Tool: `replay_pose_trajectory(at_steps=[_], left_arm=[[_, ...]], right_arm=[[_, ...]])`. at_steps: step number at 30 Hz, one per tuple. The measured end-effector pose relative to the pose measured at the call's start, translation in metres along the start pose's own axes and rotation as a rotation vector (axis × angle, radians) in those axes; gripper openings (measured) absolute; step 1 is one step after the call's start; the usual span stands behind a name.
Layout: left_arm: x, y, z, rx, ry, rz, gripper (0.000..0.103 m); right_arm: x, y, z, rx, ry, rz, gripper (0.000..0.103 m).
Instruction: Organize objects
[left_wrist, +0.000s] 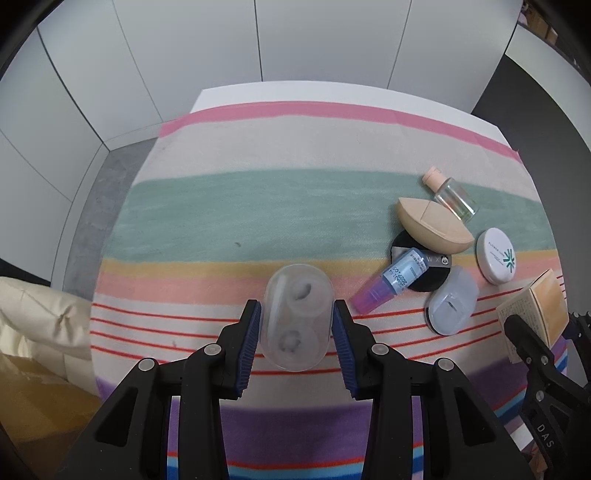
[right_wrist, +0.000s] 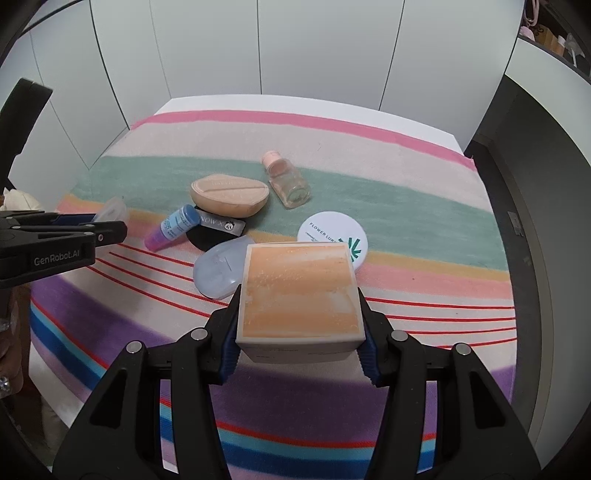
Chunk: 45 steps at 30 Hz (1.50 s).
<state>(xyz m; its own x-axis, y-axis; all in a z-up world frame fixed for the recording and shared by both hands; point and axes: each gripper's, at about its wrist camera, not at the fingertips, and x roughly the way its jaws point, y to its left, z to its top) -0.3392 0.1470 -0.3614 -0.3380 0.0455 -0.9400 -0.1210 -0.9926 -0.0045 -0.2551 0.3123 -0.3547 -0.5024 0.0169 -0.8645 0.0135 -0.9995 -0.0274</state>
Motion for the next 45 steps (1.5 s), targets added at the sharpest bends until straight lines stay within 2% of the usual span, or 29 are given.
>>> replay_pose_trajectory(at_steps=[13, 26, 34, 39, 45], left_arm=[[-0.071, 0.014, 0.008, -0.054, -0.051, -0.010, 0.040], [-0.188, 0.030, 0.018, -0.078, -0.147, 0.001, 0.040], [-0.256, 0.032, 0.023, -0.066, -0.208, 0.003, 0.040], [-0.285, 0.037, 0.018, -0.108, -0.223, -0.014, 0.040], [-0.301, 0.032, 0.006, -0.089, -0.221, -0.021, 0.040]], right_arm=[[-0.074, -0.004, 0.034, 0.018, -0.073, -0.014, 0.054], [-0.169, -0.003, 0.070, 0.001, -0.143, 0.017, 0.054], [-0.235, 0.008, 0.088, -0.028, -0.193, -0.014, 0.054], [-0.270, 0.012, 0.093, -0.031, -0.224, -0.033, 0.054], [-0.292, 0.014, 0.089, -0.034, -0.249, -0.042, 0.054]])
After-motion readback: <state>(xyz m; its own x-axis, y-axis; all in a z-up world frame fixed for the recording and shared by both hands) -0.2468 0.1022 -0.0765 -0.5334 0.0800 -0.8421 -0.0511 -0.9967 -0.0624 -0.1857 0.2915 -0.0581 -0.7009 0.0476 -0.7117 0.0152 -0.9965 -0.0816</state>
